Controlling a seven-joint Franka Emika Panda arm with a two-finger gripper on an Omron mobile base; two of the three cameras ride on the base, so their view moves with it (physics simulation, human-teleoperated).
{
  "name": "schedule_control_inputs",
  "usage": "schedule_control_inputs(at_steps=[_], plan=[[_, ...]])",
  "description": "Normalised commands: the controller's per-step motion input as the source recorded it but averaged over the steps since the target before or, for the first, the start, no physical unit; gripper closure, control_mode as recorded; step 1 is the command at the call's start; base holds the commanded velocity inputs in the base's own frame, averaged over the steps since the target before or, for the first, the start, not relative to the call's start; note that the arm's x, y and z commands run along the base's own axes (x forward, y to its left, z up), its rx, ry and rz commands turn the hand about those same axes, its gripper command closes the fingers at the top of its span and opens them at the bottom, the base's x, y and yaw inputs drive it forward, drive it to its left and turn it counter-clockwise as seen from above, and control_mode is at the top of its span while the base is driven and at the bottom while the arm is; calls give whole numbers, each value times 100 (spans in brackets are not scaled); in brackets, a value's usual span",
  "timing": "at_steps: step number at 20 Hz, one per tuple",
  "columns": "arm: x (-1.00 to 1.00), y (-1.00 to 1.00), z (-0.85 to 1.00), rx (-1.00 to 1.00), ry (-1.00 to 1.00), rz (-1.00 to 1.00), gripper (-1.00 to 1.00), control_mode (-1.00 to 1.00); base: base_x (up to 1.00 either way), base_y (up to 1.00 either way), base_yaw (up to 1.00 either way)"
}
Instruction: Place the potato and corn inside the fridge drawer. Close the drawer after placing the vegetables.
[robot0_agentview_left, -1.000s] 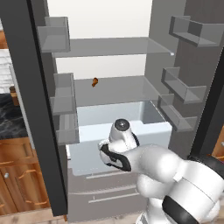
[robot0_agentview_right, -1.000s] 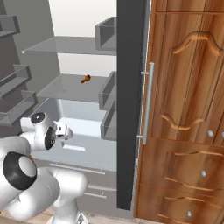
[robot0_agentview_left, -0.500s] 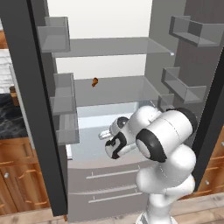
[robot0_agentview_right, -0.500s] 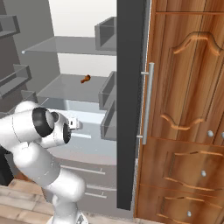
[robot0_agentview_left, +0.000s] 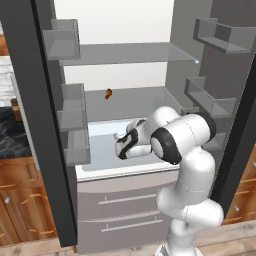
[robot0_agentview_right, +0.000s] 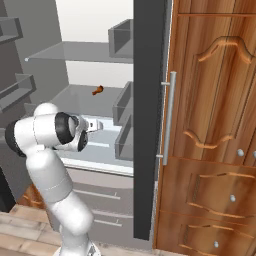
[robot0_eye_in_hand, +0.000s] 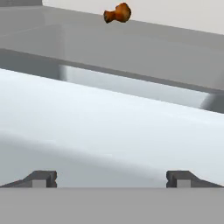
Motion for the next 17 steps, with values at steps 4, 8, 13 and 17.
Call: schedule_control_inputs(at_steps=[4, 8, 13, 17], plan=[[97, 18, 8, 0, -8, -8, -100, -100, 0, 0, 0], [47, 15, 0, 0, -12, -7, -100, -100, 0, 0, 0], [-99, 21, 23, 0, -16, -7, -100, -100, 0, 0, 0], [-100, 16, 53, 0, -7, -7, -100, -100, 0, 0, 0]])
